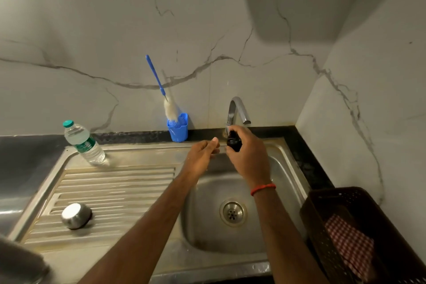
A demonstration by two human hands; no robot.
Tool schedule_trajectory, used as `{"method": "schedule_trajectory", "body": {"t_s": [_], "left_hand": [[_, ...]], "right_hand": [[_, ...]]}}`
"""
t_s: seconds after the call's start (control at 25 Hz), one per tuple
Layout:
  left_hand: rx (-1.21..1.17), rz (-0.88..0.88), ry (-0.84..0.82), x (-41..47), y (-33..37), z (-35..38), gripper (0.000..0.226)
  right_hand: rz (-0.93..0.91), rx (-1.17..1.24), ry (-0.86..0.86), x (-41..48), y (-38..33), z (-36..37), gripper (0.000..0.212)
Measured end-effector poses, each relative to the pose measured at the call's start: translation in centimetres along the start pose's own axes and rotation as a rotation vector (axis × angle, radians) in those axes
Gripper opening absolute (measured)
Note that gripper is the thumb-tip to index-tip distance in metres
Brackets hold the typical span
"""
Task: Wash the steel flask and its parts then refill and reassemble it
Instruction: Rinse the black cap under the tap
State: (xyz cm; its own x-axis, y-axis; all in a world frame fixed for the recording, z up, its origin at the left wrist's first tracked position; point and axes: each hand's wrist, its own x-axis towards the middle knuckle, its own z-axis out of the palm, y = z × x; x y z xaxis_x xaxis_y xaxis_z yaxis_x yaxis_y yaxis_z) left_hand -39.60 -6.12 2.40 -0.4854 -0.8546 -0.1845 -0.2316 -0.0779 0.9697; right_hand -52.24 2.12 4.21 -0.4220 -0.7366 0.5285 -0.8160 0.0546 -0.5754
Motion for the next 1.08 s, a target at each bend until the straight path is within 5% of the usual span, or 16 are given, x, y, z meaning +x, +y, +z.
{"method": "schedule_trajectory", "body": {"t_s": [0.08,0.24,0.48,0.64,0.92,1.08], "left_hand": [[-0.025,0.01,-0.003,0.2,0.3,0.2,0.044],[-0.025,0.017,0.021,1.0,0.5,0.0,0.046],[0.02,0.003,-0.004,1.4,0.0,0.4,0.045],[0.019,-0.009,-0.019,1.3,0.7,0.8,0.041],[0.001,-0.036,-0.019,0.6,1.1,1.2,0.042],[-0.197,-0.049,-0.003,-0.6,1.5,1.7,0.068]], "right_hand": [[-0.013,0.008,0.055,0.2,-0.1,0.8,0.049],[0.388,-0.324,-0.489,-3.3,2.6,4.1,0.024],[0.17,-0.096,-0.094,-0.3,1.1,1.9,0.05],[0.4,-0.173,-0.469,-1.3,2.7,2.2,0.048],[0.34,0.25,-0.342,0.2,1.1,1.6,0.048],[0.256,0.417,-0.252,-0.5,1.1,1.8,0.048]]}}
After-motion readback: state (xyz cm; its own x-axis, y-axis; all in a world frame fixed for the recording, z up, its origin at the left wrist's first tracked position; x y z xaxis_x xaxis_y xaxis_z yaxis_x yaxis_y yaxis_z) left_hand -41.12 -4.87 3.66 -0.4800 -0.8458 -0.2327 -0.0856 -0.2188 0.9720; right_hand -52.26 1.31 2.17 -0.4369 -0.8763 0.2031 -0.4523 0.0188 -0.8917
